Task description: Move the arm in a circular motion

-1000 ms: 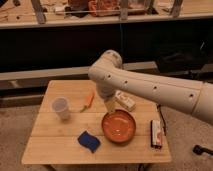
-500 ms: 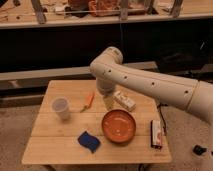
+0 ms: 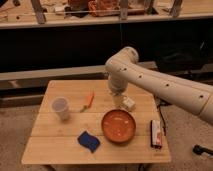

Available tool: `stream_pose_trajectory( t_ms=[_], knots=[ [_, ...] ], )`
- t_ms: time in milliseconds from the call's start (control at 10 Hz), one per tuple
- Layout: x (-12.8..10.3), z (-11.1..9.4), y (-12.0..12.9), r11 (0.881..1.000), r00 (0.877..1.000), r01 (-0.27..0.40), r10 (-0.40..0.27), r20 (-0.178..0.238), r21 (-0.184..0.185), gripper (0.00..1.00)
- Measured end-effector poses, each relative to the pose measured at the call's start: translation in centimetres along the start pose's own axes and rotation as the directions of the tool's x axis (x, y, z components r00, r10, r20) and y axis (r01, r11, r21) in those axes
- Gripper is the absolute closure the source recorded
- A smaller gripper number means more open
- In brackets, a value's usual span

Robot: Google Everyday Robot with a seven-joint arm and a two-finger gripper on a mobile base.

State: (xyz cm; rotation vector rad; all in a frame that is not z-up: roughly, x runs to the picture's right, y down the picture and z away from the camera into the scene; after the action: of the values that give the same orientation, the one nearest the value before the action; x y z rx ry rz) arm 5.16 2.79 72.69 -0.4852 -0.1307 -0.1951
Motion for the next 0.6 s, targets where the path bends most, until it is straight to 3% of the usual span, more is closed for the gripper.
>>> stream_pose_trajectory(
  t_ms=[100,600],
  knots=[
    [0.4,0.1,0.2,1.000,1.000,-0.018,0.018,0.008,-0.001,0.20],
    [7.0,0.1,2.0,0.990,0.990,-0.139,0.139,0.018,0.010,0.20]
  ],
)
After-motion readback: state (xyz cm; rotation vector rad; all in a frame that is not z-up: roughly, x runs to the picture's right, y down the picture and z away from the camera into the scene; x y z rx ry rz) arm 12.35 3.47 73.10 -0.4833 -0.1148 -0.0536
